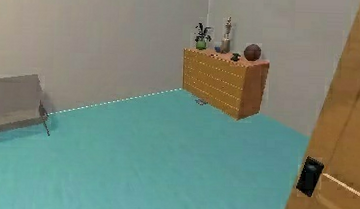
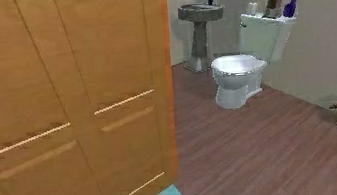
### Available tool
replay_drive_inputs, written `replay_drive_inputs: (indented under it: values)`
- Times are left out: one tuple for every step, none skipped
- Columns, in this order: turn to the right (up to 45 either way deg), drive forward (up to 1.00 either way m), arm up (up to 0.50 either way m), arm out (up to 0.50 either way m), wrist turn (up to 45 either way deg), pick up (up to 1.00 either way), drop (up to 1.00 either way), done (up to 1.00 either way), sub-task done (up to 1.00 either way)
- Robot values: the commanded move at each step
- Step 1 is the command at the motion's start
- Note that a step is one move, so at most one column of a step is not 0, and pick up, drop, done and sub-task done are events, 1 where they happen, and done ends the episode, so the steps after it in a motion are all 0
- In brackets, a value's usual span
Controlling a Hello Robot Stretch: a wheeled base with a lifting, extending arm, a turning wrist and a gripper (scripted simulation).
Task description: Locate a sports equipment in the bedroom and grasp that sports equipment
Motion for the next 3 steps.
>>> replay_drive_inputs:
  values:
    - [0.0,0.60,0.00,0.00,0.0,0.00,0.00,0.00,0.00]
    - [36.0,0.00,0.00,0.00,0.0,0.00,0.00,0.00,0.00]
    - [0.0,1.00,0.00,0.00,0.0,0.00,0.00,0.00,0.00]
